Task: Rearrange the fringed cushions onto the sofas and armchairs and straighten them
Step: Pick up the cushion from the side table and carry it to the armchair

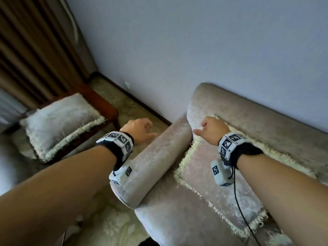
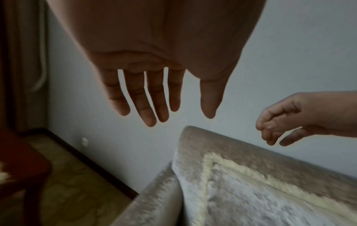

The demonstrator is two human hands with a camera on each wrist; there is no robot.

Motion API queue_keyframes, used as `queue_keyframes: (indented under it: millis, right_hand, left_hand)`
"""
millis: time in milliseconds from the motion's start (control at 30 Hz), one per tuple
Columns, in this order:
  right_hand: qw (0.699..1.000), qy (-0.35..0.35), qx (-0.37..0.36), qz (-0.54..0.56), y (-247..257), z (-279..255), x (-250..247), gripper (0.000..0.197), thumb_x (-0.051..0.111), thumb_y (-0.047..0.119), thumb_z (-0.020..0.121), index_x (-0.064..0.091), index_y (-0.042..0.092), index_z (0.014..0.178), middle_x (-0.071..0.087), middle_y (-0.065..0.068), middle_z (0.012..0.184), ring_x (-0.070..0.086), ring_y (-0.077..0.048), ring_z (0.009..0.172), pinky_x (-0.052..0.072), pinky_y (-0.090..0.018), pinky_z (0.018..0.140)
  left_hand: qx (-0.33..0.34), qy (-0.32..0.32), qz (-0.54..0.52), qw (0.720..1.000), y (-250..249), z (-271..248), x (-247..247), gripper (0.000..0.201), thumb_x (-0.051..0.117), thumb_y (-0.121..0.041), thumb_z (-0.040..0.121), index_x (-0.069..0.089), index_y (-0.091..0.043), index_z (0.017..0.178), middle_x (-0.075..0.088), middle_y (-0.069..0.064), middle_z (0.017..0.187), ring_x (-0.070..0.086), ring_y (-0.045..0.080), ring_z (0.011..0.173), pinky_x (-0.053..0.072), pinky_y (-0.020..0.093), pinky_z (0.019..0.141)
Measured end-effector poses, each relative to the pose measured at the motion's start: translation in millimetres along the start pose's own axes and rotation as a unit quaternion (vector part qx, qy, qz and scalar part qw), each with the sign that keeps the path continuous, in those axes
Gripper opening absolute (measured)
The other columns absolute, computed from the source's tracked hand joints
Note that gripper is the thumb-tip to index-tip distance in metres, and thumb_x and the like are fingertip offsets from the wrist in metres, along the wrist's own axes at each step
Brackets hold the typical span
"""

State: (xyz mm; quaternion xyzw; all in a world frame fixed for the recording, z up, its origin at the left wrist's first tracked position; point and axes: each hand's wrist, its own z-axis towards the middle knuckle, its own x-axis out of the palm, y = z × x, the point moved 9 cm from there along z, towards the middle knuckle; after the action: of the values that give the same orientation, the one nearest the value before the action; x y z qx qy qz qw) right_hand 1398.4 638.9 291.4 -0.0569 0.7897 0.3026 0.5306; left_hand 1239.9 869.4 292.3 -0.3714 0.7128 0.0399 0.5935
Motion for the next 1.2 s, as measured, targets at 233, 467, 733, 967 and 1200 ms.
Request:
queue_keyframes:
  millis: [233,467,733,967,1200]
  right_hand:
    - [0.991,0.039,-0.122,-0.043,180,-2,37,0.046,0.070,0.057,0.082,0.064,0.018,0.104,0.070,-0.006,0.105,0.063,-0.029,0.101,0.053,-0.039,0.088]
    - [0.974,0.053,-0.201,-0.092,359,-9,102,0.063,0.061,0.068,0.085,0.066,0.010,0.110,0.072,-0.010,0.102,0.064,-0.029,0.101,0.053,-0.043,0.091]
    - [0.959,0.079,-0.237,-0.131,529,-15,193,0.065,0.051,0.078,0.083,0.063,0.021,0.112,0.065,-0.003,0.113,0.063,-0.024,0.098,0.054,-0.040,0.087]
    - [0.954,0.093,-0.248,-0.141,602,11,223,0.066,0.045,0.077,0.087,0.064,0.016,0.100,0.069,-0.007,0.097,0.066,-0.025,0.087,0.056,-0.043,0.084]
    - [0.950,0.126,-0.253,-0.134,645,85,254,0.078,0.042,0.075,0.090,0.068,0.001,0.095,0.074,-0.016,0.097,0.069,-0.032,0.090,0.053,-0.043,0.080]
  left_hand:
    - [-0.100,-0.067,-0.021,0.992,146,-82,-93,0.055,0.072,-0.061,0.082,0.061,-0.029,0.125,0.067,-0.008,0.113,0.065,0.018,0.105,0.054,0.039,0.096]
    - [-0.160,-0.079,-0.064,0.982,315,-134,-142,0.070,0.068,-0.072,0.076,0.058,-0.029,0.130,0.066,-0.009,0.117,0.062,0.017,0.106,0.053,0.041,0.096]
    - [-0.228,-0.083,-0.039,0.969,499,-174,-207,0.083,0.040,-0.096,0.066,0.059,-0.038,0.124,0.068,-0.007,0.120,0.062,0.020,0.110,0.053,0.044,0.096]
    - [-0.256,-0.107,-0.064,0.959,572,-169,-233,0.075,0.035,-0.089,0.078,0.065,-0.034,0.119,0.068,-0.003,0.120,0.063,0.021,0.108,0.054,0.043,0.094]
    - [-0.272,-0.073,-0.044,0.959,612,-115,-244,0.067,0.032,-0.082,0.087,0.066,-0.032,0.114,0.069,-0.001,0.117,0.062,0.021,0.107,0.053,0.041,0.094]
